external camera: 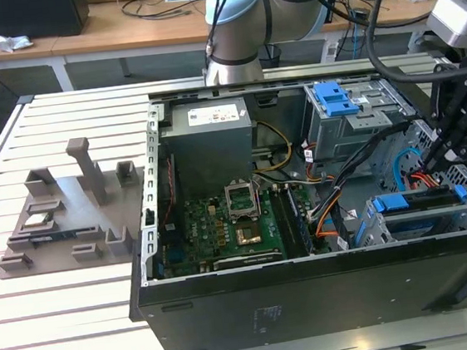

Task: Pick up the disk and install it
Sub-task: 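Insert the second disk wire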

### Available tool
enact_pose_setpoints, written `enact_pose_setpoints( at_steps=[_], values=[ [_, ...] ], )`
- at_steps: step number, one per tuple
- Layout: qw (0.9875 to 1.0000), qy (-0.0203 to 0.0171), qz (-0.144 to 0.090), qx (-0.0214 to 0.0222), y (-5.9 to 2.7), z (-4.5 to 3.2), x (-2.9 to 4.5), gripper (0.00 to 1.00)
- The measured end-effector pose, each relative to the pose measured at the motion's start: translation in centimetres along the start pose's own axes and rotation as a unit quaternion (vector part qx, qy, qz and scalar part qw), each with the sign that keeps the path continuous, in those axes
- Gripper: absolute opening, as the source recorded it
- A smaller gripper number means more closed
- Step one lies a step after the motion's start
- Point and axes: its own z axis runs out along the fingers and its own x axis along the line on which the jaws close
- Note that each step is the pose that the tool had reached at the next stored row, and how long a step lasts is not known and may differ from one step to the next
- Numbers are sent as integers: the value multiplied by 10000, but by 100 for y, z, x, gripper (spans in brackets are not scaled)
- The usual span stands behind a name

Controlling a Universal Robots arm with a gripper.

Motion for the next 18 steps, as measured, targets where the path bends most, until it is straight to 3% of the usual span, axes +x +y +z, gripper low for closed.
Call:
enact_pose_setpoints(
  at_steps=[4, 8, 18],
  values=[
    [10000, 97, 10, 3, -2, 43, 33, 16],
    [9999, 136, -5, 3, 0, 120, 34, 16],
    [9999, 131, -66, 1, -7, 218, 37, 16]
  ],
)
